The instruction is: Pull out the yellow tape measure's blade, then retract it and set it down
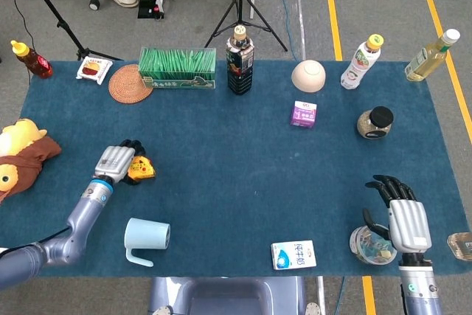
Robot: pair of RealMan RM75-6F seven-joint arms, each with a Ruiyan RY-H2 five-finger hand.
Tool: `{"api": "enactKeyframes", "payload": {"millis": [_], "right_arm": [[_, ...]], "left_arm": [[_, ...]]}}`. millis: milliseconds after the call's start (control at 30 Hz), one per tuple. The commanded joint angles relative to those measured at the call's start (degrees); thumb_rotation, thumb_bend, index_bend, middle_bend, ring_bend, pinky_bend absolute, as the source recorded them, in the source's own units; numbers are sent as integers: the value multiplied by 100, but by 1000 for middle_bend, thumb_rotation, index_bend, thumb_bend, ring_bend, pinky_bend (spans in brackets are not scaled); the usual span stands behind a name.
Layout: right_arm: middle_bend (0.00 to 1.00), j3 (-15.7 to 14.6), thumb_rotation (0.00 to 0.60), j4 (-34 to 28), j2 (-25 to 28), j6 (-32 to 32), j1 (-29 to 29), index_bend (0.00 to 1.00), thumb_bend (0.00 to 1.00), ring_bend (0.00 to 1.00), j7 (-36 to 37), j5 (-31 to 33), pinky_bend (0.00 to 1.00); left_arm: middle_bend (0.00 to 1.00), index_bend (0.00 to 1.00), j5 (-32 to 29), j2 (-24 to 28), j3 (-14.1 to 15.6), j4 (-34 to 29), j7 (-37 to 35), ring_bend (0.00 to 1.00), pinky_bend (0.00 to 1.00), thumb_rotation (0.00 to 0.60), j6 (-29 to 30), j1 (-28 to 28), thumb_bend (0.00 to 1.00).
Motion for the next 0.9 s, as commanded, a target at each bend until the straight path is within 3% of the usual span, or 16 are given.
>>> {"api": "enactKeyframes", "payload": {"millis": [33,467,900], "right_arm": [[232,9,564,-8,6,15,-9,287,397,190,-6,9,211],[232,40,568,-55,29,-41,20,287,397,192,9,21,224],[234,75,567,-388,66,-356,354,287,396,196,159,-335,243]], "left_arm": [[260,356,88,-41,20,70,-57,213,361,600,35,-24,178],[396,500,469,-1,-22,30,-408,347,447,600,220,-51,220],[407,512,1033,903,-98,-896,-293,351,451,600,-315,-631,229]]}}
